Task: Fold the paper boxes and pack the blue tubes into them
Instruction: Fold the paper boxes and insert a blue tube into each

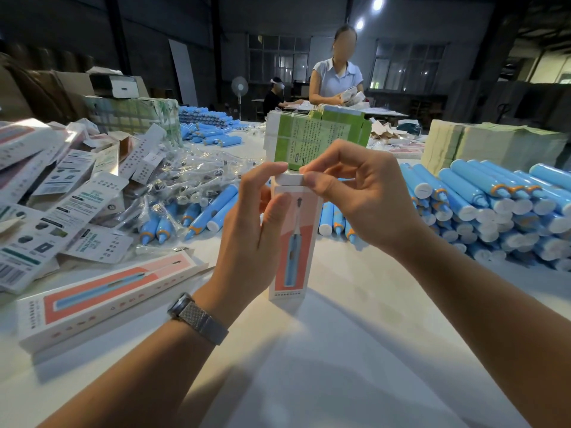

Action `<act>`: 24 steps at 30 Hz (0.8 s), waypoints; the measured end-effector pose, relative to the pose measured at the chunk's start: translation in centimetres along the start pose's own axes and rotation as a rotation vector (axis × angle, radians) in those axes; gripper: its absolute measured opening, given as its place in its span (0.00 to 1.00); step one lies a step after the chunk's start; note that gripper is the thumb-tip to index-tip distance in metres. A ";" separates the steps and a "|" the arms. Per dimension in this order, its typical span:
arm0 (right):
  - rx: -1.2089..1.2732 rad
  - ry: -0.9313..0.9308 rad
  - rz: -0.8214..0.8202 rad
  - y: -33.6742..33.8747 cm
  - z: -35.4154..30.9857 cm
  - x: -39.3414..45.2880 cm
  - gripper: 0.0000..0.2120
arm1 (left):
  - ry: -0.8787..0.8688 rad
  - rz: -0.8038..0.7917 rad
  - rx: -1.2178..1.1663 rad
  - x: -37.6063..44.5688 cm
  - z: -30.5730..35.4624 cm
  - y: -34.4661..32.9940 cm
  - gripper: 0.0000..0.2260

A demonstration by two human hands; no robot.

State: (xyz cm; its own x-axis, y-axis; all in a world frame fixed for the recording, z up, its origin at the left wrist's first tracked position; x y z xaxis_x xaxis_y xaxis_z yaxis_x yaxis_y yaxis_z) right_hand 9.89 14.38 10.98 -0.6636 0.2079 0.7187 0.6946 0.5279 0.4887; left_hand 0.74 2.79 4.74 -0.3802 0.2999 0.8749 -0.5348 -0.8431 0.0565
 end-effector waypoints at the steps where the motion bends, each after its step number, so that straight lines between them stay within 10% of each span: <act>1: 0.007 -0.001 -0.010 0.1 0.0 0.1 0.02 | 0.000 -0.001 0.005 0.0 0.0 0.0 0.10; 24: -0.026 0.115 -0.059 -0.2 1.2 -0.2 0.06 | 0.053 0.055 -0.028 -0.1 -0.5 0.4 0.06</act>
State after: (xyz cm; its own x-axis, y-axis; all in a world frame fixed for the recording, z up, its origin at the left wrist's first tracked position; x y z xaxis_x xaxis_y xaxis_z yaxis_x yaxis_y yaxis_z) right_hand 9.55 15.25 10.12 -0.6684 0.0799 0.7395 0.6631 0.5145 0.5437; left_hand 0.23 2.63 4.45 -0.4487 0.2771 0.8496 -0.5327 -0.8463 -0.0054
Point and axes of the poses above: each hand's wrist, its own x-axis towards the middle knuckle, its own y-axis out of the back of the hand, z = x × y, the point moved 4 cm from there along x, towards the middle knuckle, and after that the axes turned 10 degrees about -x, right-handed, at the moved point
